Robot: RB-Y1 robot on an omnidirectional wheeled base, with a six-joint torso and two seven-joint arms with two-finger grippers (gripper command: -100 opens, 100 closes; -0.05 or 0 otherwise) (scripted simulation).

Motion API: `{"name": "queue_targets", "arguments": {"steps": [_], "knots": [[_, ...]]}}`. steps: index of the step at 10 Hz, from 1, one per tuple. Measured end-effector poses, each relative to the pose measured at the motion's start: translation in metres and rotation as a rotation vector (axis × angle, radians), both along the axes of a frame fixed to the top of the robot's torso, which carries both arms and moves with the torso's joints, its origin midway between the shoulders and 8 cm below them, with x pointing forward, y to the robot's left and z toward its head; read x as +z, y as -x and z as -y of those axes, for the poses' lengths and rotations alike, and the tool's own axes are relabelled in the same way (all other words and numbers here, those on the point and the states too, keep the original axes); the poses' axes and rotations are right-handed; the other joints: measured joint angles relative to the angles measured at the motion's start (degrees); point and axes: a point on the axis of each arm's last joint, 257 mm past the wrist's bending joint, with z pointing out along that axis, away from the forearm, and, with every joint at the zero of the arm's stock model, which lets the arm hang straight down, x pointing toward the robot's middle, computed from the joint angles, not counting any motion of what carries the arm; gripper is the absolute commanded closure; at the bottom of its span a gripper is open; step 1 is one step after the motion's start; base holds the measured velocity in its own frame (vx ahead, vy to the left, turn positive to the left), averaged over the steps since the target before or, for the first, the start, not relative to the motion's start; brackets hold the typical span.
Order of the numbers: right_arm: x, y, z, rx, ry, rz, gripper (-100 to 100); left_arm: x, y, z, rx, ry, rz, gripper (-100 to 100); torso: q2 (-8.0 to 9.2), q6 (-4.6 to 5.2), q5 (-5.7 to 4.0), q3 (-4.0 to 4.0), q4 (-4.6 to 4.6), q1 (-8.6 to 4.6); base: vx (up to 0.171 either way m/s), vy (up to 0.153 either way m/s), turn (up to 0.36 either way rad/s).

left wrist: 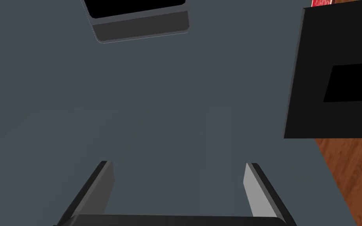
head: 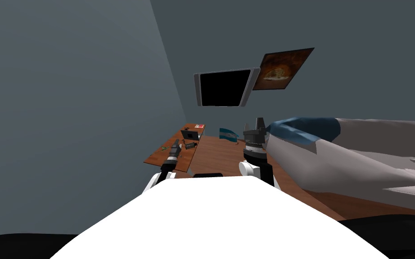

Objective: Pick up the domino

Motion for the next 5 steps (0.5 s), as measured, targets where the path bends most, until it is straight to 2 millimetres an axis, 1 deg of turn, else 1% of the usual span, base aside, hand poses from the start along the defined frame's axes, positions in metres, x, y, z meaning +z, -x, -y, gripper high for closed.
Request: {"name": "queue_targets", "arguments": {"steps": [1,2,4,5], "knots": [[0.0,0.0,0.0,0.0,0.0,0.0,0,-0.015,0.0,-0.003,0.006,-0.007,-0.035,-100,0.01,-0.02,0.01,0.01,0.01,0.03,0.052,-0.025,0.02],[0.0,0.0,0.0,0.0,0.0,0.0,0,-0.024,0.0,-0.007,0.012,-0.009,-0.062,-100,0.01,-0.01,0.0,0.01,0.01,0.01,0.084,-0.045,0.031],[0.0,0.0,0.0,0.0,0.0,0.0,0,-0.053,-0.004,-0.018,0.029,-0.015,-0.13,-100,-0.1,0.0,-0.01,-0.06,-0.02,-0.03,0.079,-0.033,0.022],[0.0,0.0,0.0,0.0,0.0,0.0,0,-0.073,-0.001,-0.026,0.041,-0.023,-0.178,-100,-0.1,-0.01,0.0,-0.05,-0.02,-0.01,0.117,-0.044,0.038]]}}
